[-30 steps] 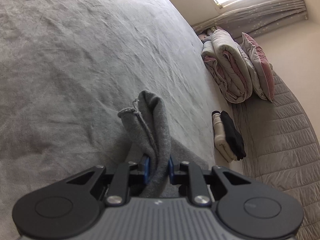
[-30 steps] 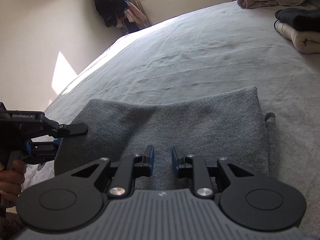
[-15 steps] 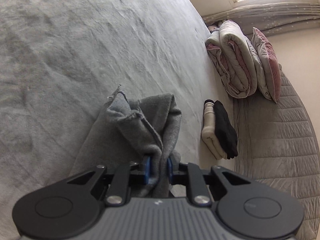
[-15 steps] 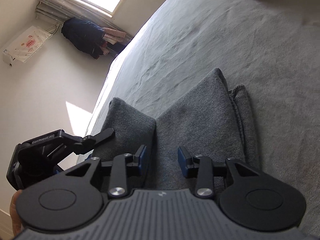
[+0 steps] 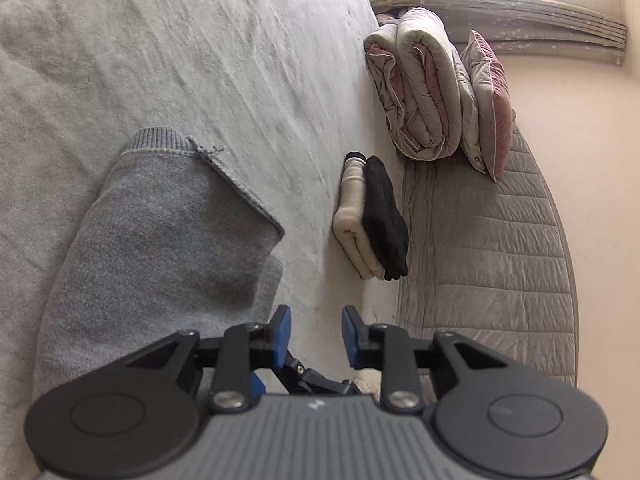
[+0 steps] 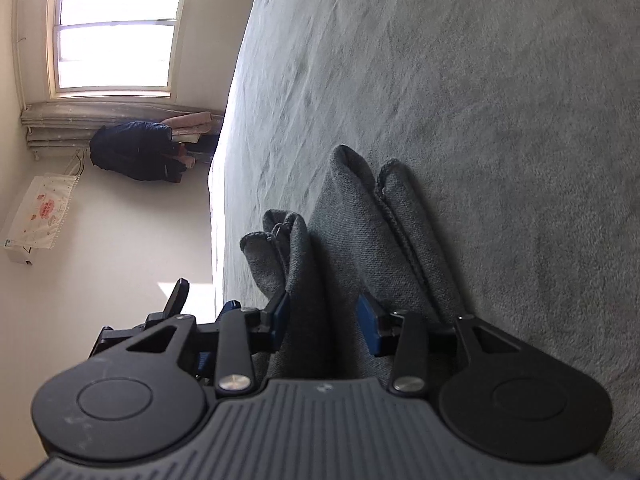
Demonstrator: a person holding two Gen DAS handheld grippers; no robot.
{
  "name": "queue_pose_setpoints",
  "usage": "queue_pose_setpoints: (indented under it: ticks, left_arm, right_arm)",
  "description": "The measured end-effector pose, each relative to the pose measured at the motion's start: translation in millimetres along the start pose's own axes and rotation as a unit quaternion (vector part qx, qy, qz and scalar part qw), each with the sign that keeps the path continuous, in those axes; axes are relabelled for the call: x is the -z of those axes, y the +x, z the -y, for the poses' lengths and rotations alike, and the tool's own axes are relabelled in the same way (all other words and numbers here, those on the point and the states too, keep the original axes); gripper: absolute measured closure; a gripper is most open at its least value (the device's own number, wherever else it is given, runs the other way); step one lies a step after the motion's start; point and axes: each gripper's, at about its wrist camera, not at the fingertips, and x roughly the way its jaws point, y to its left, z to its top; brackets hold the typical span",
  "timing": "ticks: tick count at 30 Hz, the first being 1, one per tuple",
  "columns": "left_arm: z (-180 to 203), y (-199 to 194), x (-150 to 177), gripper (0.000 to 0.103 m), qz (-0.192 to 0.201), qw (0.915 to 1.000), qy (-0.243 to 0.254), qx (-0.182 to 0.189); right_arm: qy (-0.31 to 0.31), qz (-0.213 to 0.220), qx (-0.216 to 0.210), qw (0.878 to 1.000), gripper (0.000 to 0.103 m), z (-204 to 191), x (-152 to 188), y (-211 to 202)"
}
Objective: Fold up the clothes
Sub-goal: 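Lift the held side with both grippers and fold it over the bundle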
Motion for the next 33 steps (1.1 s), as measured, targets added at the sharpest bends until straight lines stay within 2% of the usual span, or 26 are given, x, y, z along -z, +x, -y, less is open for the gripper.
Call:
queue_pose_setpoints:
  ticks: [2, 5, 8, 10, 13, 19, 21, 25, 26, 27, 28, 29, 32, 33]
  left_arm:
    - [7, -13, 4, 0.069, 0.006, 0.9993, 0.038, 0.004]
    - [12, -30, 9, 0.066, 0.024, 0.9931, 0.111, -0.028]
    - [8, -47, 13, 0.063, 0.040, 0.9810, 0.177, -0.068]
    - [4, -55, 17, 0.052, 0.053, 0.9741, 0.203, -0.085]
    - [-3, -65, 24, 0.043, 0.071, 0.9619, 0.241, -0.108]
    - [-19, -77, 52, 0.028, 0.089, 0.9414, 0.306, -0.109]
    - [-21, -78, 70, 0.028, 0.096, 0.9223, 0.356, -0.116]
    - [-20, -72, 102, 0.028, 0.119, 0.8626, 0.469, -0.147]
    - [-21, -69, 108, 0.028, 0.118, 0.8540, 0.485, -0.147]
    - [-22, -66, 112, 0.028, 0.116, 0.8497, 0.494, -0.144]
    - [-22, -64, 115, 0.028, 0.115, 0.8482, 0.498, -0.138]
    - [-23, -62, 119, 0.028, 0.114, 0.8466, 0.503, -0.132]
    - [-22, -64, 120, 0.028, 0.131, 0.8510, 0.494, -0.120]
    - [-22, -68, 116, 0.028, 0.134, 0.8592, 0.481, -0.113]
  right_arm:
    - [0.000, 0.001, -0.001, 1.000, 0.057, -4, 1, -2]
    - [-0.006, 0.003, 0.001, 1.000, 0.054, -9, 1, -1]
    - [-0.008, 0.006, 0.004, 1.000, 0.054, -13, -2, 2]
    - [-0.009, 0.011, 0.006, 1.000, 0.054, -15, -3, 4]
    - [-0.011, 0.012, 0.008, 1.000, 0.054, -18, -5, 7]
    - [-0.047, 0.000, 0.024, 0.999, 0.053, -31, -8, 19]
    - [-0.063, -0.004, 0.036, 0.997, 0.053, -32, -7, 24]
    - [-0.098, -0.003, 0.056, 0.994, 0.053, -34, -3, 28]
    - [-0.114, -0.002, 0.056, 0.992, 0.053, -36, -1, 29]
    - [-0.130, 0.000, 0.054, 0.990, 0.066, -38, 1, 30]
    - [-0.142, 0.004, 0.047, 0.989, 0.081, -41, 3, 31]
    - [-0.155, 0.008, 0.041, 0.987, 0.081, -44, 4, 33]
    - [-0.181, 0.017, 0.013, 0.983, 0.083, -51, 5, 35]
    - [-0.186, 0.017, 0.005, 0.982, 0.083, -53, 4, 32]
